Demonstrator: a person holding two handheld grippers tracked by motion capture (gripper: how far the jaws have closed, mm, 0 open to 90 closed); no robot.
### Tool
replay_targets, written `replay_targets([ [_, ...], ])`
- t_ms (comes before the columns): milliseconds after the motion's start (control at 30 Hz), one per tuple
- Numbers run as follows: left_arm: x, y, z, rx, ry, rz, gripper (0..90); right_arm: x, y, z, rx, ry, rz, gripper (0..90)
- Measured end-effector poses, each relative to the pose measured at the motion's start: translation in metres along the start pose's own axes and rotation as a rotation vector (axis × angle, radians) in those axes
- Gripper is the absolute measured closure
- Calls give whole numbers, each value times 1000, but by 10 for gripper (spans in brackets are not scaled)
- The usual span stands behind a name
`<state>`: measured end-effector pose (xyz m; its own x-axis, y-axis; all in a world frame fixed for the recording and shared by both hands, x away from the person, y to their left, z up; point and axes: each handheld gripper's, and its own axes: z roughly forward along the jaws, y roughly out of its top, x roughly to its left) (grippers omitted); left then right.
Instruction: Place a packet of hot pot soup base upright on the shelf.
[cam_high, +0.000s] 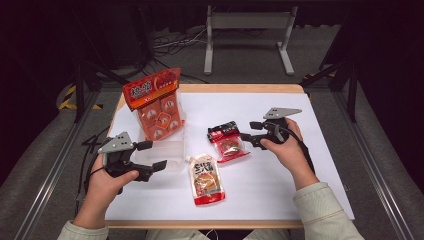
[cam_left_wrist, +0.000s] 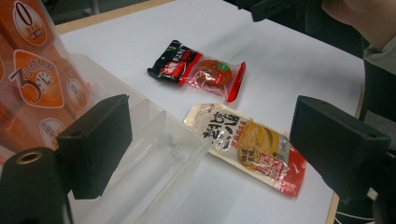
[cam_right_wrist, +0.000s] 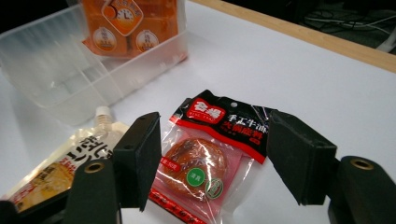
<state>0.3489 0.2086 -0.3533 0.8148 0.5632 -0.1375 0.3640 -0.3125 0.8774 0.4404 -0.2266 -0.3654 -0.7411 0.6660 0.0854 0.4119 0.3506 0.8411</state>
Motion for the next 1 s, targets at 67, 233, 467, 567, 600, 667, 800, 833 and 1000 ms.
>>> replay_targets([
  [67, -1, -1, 1, -2, 3, -4, 135, -2, 0, 8, 16, 2, 13, 364],
  [233, -2, -5, 1, 5, -8, -5, 134, -9, 0, 24, 53, -11, 34, 363],
  [467, -4, -9, 2, 21, -10, -7, 134, -20, 0, 45, 87, -28, 52, 369],
  [567, -4, -11, 2, 23, -13, -10, 134, -25, 0, 53, 99, -32, 57, 370],
  [600, -4, -11, 2, 24, -12, -9, 135, -26, -1, 55, 103, -34, 63, 370],
  [667, -5, -12, 2, 30, -11, -14, 135, -30, -2, 60, 110, -40, 71, 369],
  [800, -7, -12, 4, 41, -22, -7, 137, -37, -5, 69, 129, -54, 88, 370],
  [833, -7, -13, 4, 42, -23, -1, 138, -38, -5, 71, 132, -58, 90, 370],
  [1000, -8, -13, 6, 44, -28, -3, 139, -44, -6, 84, 153, -75, 97, 366],
])
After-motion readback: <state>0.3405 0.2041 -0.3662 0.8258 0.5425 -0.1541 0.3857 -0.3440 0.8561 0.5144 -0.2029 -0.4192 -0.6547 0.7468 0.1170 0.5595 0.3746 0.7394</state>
